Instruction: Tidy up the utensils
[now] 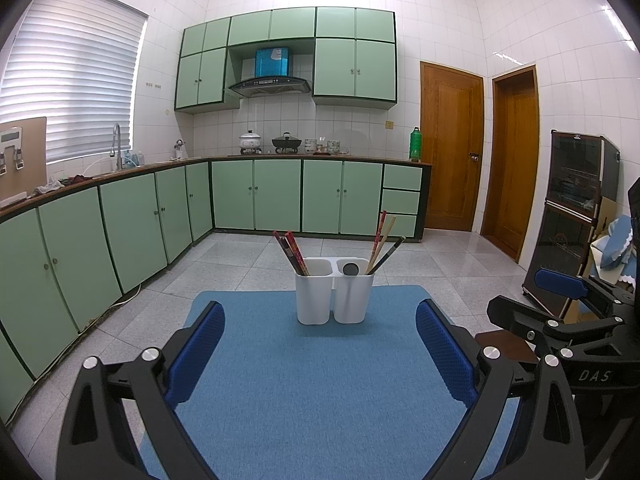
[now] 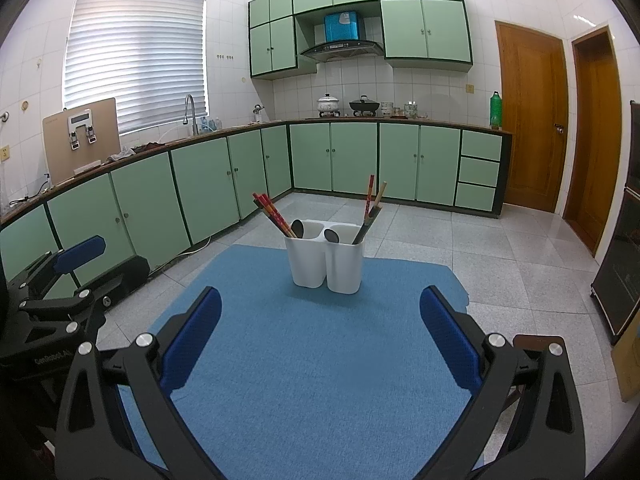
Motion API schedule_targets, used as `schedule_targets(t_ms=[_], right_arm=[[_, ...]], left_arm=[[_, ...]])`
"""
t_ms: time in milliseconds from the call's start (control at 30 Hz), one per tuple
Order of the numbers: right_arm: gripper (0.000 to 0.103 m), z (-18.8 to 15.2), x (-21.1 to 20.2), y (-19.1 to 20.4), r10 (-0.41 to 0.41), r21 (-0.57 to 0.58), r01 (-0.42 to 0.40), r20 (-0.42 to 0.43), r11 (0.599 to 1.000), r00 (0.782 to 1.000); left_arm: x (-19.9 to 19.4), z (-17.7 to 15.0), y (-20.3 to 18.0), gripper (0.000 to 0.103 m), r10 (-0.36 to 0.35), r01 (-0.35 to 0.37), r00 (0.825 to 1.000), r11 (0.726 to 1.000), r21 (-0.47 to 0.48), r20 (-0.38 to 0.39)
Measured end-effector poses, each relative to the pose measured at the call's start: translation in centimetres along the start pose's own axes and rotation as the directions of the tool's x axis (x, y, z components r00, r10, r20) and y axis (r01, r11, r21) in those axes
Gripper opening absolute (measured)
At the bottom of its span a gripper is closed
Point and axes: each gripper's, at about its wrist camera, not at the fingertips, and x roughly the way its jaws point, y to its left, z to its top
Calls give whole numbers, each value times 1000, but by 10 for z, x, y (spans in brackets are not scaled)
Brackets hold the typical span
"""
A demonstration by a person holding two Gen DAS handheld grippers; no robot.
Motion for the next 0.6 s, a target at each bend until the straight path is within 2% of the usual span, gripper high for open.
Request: schedule_targets(t_ms=[600], right_arm=[[97, -5, 6, -3, 0, 9, 0, -9, 1000, 1000]], left_arm=[[1, -2, 6, 94, -6, 6, 1000, 1000, -10, -4]])
